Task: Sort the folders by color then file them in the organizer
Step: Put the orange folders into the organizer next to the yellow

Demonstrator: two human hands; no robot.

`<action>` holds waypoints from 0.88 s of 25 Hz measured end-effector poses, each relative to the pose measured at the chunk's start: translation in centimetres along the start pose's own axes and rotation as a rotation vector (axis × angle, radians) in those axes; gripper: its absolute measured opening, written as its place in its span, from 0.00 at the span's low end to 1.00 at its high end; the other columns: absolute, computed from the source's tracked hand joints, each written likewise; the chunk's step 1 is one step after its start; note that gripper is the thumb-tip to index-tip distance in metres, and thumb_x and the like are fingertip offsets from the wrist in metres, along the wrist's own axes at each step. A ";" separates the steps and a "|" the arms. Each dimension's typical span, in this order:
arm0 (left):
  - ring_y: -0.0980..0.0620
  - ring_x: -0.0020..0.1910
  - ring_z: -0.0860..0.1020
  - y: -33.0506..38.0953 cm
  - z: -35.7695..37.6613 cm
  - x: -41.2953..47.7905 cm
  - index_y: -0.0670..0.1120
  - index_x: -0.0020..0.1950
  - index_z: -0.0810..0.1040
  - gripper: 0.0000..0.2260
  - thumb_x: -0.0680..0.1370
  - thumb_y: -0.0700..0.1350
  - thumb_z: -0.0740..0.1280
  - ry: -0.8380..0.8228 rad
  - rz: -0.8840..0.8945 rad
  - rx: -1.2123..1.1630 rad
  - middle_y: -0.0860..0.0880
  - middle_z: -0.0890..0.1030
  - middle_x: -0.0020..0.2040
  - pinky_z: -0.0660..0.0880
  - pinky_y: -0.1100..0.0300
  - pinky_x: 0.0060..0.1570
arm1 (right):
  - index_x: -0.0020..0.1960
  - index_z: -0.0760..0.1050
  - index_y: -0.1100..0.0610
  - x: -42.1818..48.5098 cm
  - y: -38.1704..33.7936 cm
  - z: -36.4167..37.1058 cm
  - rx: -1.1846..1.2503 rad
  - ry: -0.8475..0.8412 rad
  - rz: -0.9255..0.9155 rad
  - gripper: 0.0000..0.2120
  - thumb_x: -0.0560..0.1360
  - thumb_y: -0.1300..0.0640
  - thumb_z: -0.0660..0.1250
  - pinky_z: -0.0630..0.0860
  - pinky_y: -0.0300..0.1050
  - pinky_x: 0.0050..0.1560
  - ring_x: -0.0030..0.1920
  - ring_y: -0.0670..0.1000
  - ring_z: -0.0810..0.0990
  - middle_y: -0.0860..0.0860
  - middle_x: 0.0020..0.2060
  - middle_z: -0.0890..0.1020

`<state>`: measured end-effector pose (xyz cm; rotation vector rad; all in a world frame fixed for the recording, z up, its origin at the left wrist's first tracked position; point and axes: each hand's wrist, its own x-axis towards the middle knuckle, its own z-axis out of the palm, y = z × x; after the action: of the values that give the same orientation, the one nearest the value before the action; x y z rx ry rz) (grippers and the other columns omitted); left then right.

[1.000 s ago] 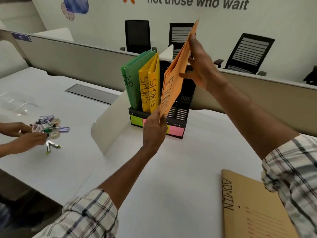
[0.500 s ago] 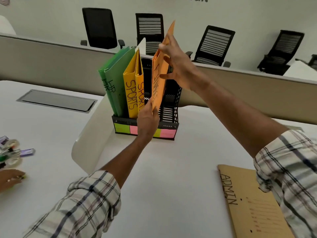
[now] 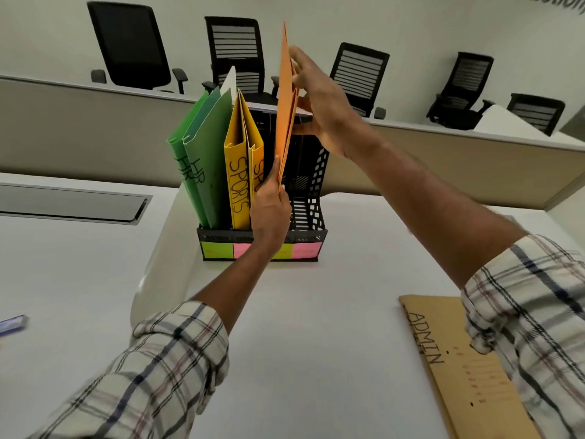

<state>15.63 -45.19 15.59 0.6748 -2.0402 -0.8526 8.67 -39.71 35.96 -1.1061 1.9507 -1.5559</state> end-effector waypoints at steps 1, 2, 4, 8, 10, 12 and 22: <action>0.55 0.36 0.77 -0.2 0.0 0.1 0.50 0.82 0.59 0.27 0.84 0.38 0.62 -0.006 0.011 0.001 0.49 0.82 0.51 0.79 0.67 0.35 | 0.81 0.53 0.45 0.2 0.0 0.0 -0.010 -0.002 -0.004 0.25 0.84 0.53 0.51 0.74 0.67 0.64 0.72 0.58 0.66 0.53 0.76 0.64; 0.55 0.37 0.77 -0.5 0.1 0.0 0.51 0.83 0.58 0.28 0.84 0.38 0.61 -0.022 0.019 -0.001 0.47 0.82 0.54 0.80 0.65 0.38 | 0.80 0.55 0.45 0.3 0.3 0.0 -0.023 -0.006 -0.001 0.25 0.84 0.52 0.51 0.74 0.67 0.64 0.72 0.58 0.67 0.53 0.75 0.65; 0.53 0.40 0.77 -1.4 0.4 -0.7 0.51 0.83 0.54 0.30 0.84 0.37 0.61 -0.070 0.014 0.032 0.42 0.82 0.58 0.83 0.56 0.45 | 0.78 0.61 0.45 0.3 1.3 0.3 -0.027 -0.001 0.036 0.22 0.84 0.50 0.51 0.77 0.64 0.62 0.69 0.57 0.70 0.53 0.71 0.68; 0.47 0.49 0.81 -3.0 0.6 -1.7 0.50 0.84 0.50 0.34 0.82 0.33 0.61 -0.144 -0.004 0.021 0.41 0.76 0.69 0.83 0.47 0.50 | 0.75 0.67 0.53 0.2 4.9 0.8 -0.032 -0.011 0.160 0.21 0.85 0.48 0.52 0.78 0.60 0.62 0.68 0.55 0.73 0.56 0.68 0.73; 0.46 0.51 0.81 -3.2 0.7 -1.8 0.51 0.84 0.46 0.35 0.83 0.33 0.60 -0.163 0.000 0.007 0.40 0.75 0.70 0.83 0.46 0.51 | 0.77 0.63 0.55 -0.1 6.6 1.0 -0.084 -0.088 0.183 0.21 0.85 0.51 0.52 0.74 0.59 0.66 0.70 0.53 0.71 0.58 0.73 0.69; 0.46 0.53 0.81 -3.3 0.7 -1.9 0.52 0.84 0.43 0.37 0.83 0.32 0.60 -0.169 0.007 0.021 0.39 0.73 0.71 0.83 0.47 0.52 | 0.80 0.56 0.56 -0.7 7.9 1.5 -0.113 -0.155 0.168 0.24 0.86 0.53 0.51 0.69 0.58 0.71 0.72 0.53 0.67 0.56 0.78 0.61; 0.49 0.81 0.58 -1.8 0.5 -9.1 0.47 0.84 0.50 0.33 0.83 0.36 0.63 -0.112 -0.027 -0.127 0.47 0.57 0.83 0.70 0.46 0.74 | 0.82 0.49 0.50 -6.6 11.5 0.0 -0.141 -0.118 0.133 0.26 0.86 0.53 0.52 0.57 0.56 0.79 0.80 0.50 0.55 0.48 0.81 0.53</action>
<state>20.35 -39.80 9.77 0.5968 -2.0596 -1.0476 8.87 -33.79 24.13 -1.0730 2.0343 -1.2720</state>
